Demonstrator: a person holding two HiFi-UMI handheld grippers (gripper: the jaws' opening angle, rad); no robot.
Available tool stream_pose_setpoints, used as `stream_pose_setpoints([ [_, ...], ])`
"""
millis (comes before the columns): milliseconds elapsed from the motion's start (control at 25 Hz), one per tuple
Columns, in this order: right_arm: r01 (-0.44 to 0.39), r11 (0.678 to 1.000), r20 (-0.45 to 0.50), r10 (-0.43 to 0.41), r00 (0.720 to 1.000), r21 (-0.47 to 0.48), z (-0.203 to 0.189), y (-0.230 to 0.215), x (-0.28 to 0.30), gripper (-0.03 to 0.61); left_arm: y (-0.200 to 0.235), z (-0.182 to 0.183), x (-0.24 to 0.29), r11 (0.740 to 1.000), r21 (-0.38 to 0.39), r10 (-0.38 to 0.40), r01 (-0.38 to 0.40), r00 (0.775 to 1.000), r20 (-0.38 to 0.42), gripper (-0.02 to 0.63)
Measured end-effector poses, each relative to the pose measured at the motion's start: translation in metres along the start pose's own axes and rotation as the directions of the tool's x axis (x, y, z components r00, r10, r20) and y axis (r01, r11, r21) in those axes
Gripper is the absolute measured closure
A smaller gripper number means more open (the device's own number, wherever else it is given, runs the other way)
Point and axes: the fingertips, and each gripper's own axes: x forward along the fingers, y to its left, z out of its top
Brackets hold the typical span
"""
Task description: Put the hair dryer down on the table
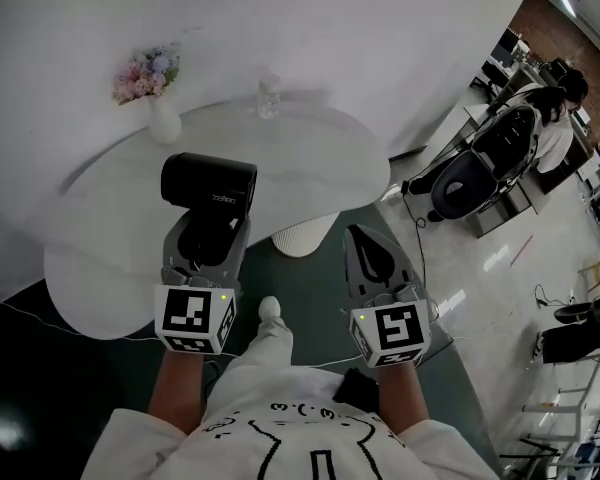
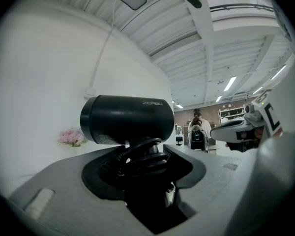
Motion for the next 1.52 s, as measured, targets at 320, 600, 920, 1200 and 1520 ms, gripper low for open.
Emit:
stream_pose_setpoints([
  [320,-0.02,1.0,-0.033,0.02,0.999,0.007,-0.008,-0.045,0.071,0.577,0.025,-0.011,0.082,0.999,-0.034,0.026,-0.027,0.999,-0.046,0.373],
  [600,-0.048,0.998,-0.096,0.052,0.994,0.048,-0.02,-0.066,0.164,0.577,0.074,-0.029,0.159,0.996,-0.071,0.04,-0.049,0.992,-0.119,0.373],
  [920,-0.07,0.995,-0.136,0.078,0.988,0.065,-0.044,-0.088,0.197,0.577,0.074,-0.068,0.199,0.987,-0.128,0.069,-0.098,0.974,-0.216,0.373],
  [1200,-0.124,0.99,-0.136,0.131,0.982,0.061,-0.05,-0.086,0.232,0.577,0.088,-0.091,0.221,0.977,-0.158,0.098,-0.145,0.957,-0.274,0.373],
  [1520,-0.214,0.975,-0.138,0.219,0.966,0.054,-0.054,-0.091,0.259,0.577,0.088,-0.112,0.232,0.953,-0.196,0.155,-0.229,0.93,-0.334,0.373],
])
